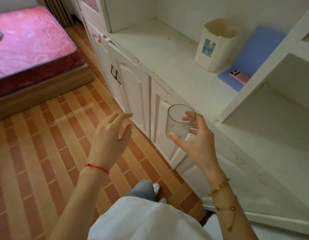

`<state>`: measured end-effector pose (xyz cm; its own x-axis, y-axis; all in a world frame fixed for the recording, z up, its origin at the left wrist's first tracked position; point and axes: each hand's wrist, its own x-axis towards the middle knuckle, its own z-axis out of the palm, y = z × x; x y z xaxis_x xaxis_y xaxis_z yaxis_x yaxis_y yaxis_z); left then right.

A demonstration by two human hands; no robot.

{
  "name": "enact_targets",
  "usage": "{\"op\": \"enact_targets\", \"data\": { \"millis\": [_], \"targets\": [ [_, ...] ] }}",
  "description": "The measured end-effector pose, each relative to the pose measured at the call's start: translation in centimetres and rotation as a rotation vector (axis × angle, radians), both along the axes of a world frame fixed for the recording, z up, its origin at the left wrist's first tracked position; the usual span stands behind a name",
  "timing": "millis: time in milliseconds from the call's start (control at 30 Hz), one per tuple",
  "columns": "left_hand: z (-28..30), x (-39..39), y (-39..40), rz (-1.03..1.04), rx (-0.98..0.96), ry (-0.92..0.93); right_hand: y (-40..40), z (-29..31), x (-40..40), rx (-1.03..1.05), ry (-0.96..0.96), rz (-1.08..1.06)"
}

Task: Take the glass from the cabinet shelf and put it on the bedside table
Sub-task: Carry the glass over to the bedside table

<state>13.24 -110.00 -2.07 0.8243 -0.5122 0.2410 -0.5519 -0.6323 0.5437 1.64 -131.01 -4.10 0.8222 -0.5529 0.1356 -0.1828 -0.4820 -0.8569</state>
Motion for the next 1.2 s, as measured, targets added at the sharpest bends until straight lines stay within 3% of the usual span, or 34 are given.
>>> {"op": "enact_targets", "data": {
  "millis": [367,967,1200],
  "targets": [
    [-1.7,2.4,4.3,0.29,0.0,0.045,2.2,-1.3,9.4,-0.009,0.03,0.312],
    [-0.6,17.8,15.1,0.754,0.038,0.02,12.7,0.0,35.0,-0.012,-0.034,0.741],
    [-1.8,22.6,19.1,0.93,-0.046,0.05,17.9,-0.5,43.6,-0.034,-0.04,0.904]
  ]
}}
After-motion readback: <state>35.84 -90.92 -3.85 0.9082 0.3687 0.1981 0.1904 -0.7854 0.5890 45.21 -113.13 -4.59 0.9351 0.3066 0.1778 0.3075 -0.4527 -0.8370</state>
